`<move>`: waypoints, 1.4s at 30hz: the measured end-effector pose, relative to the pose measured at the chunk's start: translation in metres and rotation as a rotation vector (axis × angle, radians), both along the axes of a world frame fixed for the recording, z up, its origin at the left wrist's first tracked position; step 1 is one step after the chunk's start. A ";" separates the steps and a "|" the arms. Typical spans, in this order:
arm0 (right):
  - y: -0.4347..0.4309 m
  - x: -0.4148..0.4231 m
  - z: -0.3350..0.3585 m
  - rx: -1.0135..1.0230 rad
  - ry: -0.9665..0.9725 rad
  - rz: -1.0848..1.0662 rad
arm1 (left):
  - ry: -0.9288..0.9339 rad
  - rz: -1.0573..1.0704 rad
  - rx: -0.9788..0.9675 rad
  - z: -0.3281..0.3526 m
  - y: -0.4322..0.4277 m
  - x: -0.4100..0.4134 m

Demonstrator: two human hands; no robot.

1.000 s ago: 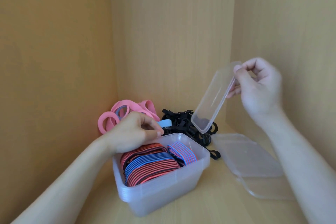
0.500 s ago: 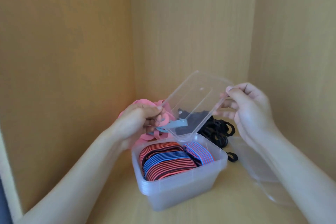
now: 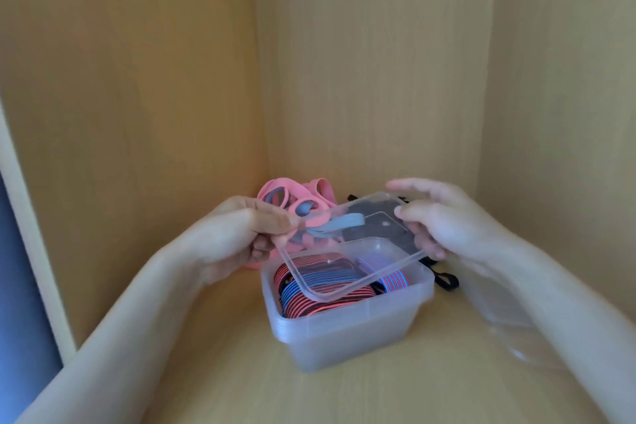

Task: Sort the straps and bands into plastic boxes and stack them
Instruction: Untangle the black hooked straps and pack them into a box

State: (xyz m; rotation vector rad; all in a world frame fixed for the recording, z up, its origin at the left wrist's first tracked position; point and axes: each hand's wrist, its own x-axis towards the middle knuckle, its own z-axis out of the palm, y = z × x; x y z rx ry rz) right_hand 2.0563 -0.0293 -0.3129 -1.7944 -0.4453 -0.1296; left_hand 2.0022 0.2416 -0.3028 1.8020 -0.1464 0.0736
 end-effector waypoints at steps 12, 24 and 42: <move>0.007 0.013 -0.022 -0.562 -0.233 -0.025 | -0.166 0.218 0.421 -0.014 0.005 -0.018; 0.013 0.008 -0.024 -0.558 -0.215 0.024 | -0.249 0.215 0.579 -0.024 0.002 -0.028; 0.018 0.004 -0.024 -0.431 -0.002 0.262 | -0.271 0.001 1.017 -0.028 -0.044 -0.057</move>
